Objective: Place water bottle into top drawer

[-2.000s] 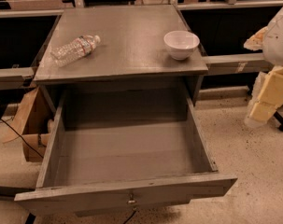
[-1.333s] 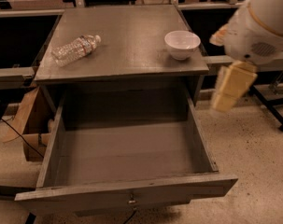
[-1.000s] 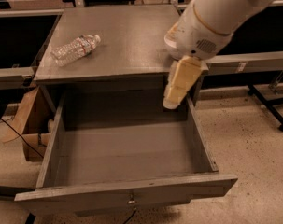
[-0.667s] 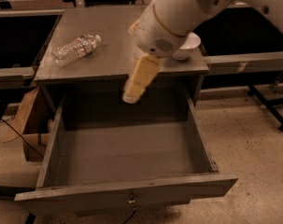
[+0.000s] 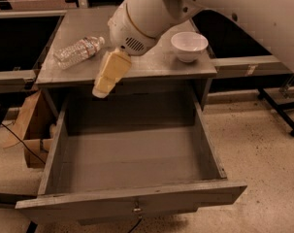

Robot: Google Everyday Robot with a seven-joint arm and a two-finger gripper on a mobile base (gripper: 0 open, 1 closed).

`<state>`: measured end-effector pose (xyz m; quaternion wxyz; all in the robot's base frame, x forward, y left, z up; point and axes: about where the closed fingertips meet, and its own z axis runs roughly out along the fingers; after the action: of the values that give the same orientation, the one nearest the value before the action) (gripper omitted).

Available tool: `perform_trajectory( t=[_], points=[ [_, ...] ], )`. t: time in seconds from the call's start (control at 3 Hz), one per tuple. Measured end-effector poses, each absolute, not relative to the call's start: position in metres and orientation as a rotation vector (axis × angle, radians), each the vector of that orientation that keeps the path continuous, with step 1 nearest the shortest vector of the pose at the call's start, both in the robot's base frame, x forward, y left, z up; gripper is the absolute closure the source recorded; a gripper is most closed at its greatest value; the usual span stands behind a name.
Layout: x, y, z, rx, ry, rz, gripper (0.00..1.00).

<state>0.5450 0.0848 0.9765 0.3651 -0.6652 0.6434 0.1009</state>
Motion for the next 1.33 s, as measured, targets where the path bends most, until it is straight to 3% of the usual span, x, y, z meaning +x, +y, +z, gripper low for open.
perform_trajectory(
  t=[0.67,1.33],
  points=[
    [0.557,0.093,0.978,-1.694,1.602,0.231,0.0],
    [0.656,0.154,0.96,-1.696,1.413,0.239,0.0]
  ],
)
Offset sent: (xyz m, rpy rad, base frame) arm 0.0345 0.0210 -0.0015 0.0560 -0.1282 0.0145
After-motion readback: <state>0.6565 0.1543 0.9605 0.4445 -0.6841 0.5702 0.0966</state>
